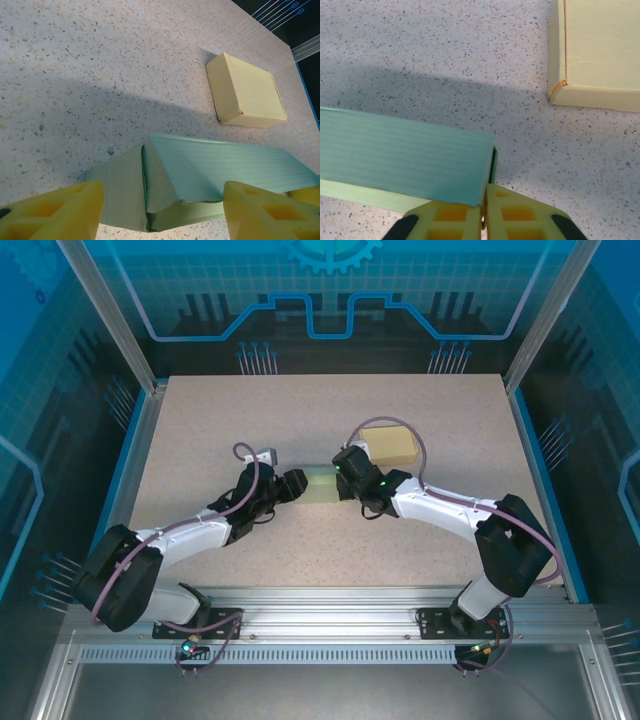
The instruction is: Fold the paper box
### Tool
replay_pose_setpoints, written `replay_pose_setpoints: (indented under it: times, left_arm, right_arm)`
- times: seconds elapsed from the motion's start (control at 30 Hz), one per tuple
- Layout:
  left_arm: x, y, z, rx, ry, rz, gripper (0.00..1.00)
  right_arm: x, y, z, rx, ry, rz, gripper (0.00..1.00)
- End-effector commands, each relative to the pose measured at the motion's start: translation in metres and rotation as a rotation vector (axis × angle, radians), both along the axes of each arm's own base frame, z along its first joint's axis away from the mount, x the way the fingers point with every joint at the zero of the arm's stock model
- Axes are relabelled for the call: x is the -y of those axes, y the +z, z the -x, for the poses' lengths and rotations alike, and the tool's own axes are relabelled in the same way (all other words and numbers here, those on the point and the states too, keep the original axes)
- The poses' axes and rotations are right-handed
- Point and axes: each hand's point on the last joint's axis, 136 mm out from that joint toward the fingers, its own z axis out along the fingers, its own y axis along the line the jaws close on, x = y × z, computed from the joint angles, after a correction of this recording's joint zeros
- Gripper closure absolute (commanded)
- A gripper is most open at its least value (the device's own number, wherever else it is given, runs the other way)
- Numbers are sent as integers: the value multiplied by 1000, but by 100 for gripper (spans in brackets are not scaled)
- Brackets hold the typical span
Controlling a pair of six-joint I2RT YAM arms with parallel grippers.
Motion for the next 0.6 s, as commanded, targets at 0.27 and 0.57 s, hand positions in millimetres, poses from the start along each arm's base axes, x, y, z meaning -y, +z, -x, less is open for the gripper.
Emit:
replay_pose_setpoints:
  times: [0.27,0.57]
  left_arm:
    - [-7,-44,9,-85,28,-67,36]
    - [-4,-49,8,-90,26,-74,37]
  right_arm:
    - [5,-14,31,-90,74,114,66]
    - [-1,23,41,-33,140,54,52]
